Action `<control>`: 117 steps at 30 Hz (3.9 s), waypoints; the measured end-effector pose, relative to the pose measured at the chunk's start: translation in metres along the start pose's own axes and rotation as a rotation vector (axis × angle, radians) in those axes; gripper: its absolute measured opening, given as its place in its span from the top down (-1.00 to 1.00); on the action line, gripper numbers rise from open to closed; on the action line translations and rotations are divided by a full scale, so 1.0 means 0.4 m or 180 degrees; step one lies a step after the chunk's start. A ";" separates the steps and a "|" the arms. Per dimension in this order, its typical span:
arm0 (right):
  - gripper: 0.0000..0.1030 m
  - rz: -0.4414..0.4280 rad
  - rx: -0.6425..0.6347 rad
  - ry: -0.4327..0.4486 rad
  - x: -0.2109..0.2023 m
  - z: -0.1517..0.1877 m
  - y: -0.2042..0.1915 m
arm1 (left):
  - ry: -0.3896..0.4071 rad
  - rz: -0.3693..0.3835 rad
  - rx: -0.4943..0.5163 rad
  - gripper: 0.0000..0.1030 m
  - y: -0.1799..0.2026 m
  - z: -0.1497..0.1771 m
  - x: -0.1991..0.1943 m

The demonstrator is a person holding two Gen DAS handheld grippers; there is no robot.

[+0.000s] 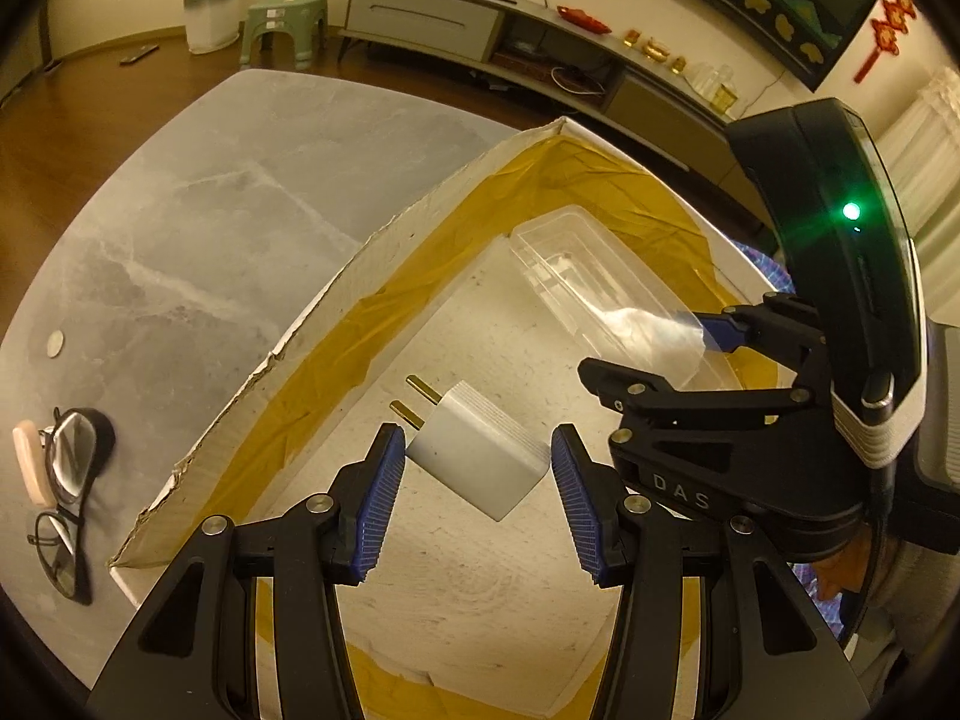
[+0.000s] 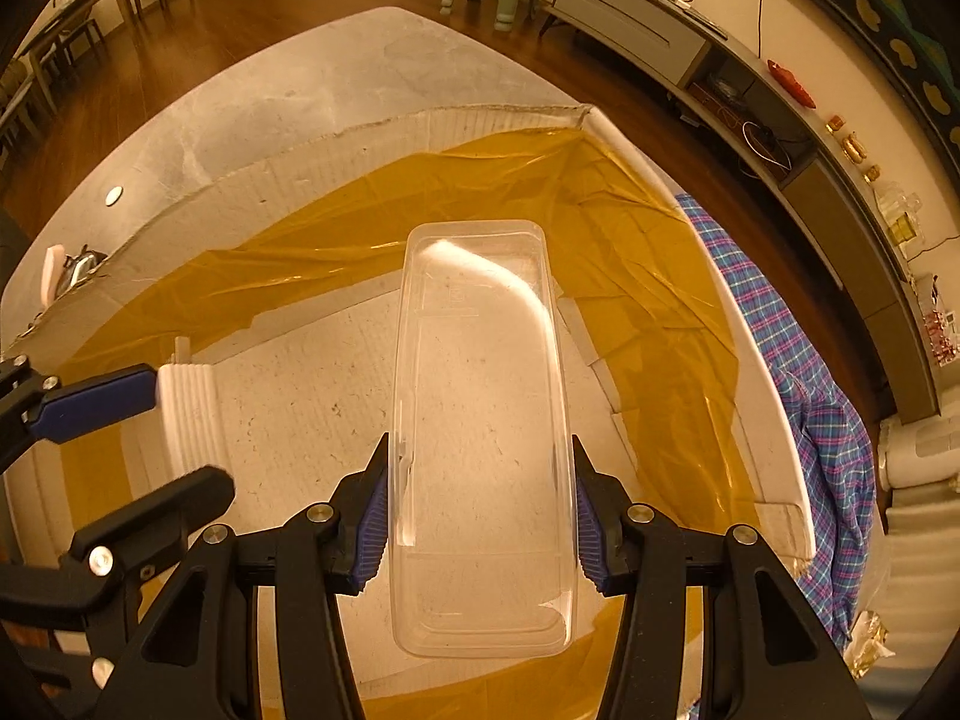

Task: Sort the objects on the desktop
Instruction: 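Open both grippers to drop the charger and clear box inside the cardboard box, then move both grippers back over the cloth toward the remaining items, then grasp the black marker with the left gripper while the right grasps the pink binder clip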

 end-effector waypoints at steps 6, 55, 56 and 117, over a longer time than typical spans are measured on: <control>-0.03 0.0068 0.0051 -0.0076 0.011 -0.014 -0.001 | -0.0029 -0.0009 -0.0030 -0.03 -0.011 -0.003 0.010; -0.27 -0.0385 0.0486 0.1506 -0.403 0.314 -0.040 | 0.0293 0.0200 0.0839 -0.05 0.192 0.198 -0.242; -0.27 -0.0381 0.0527 0.1535 -0.408 0.332 -0.033 | 0.0283 0.0242 0.0910 -0.05 0.214 0.217 -0.243; 0.24 -0.0186 0.1335 0.0864 -0.170 0.860 0.118 | -0.0362 0.0250 0.1130 0.74 0.401 0.490 0.065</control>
Point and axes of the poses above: each gripper's, at about its wrist camera, not at the fingertips, and x roughly the way its jaws point, y to its right, z to its underside, the point moved 8 cm from there along x, roughly the way its jaws point, and after that the axes turned 10 degrees about -x, right-handed, at the moved point
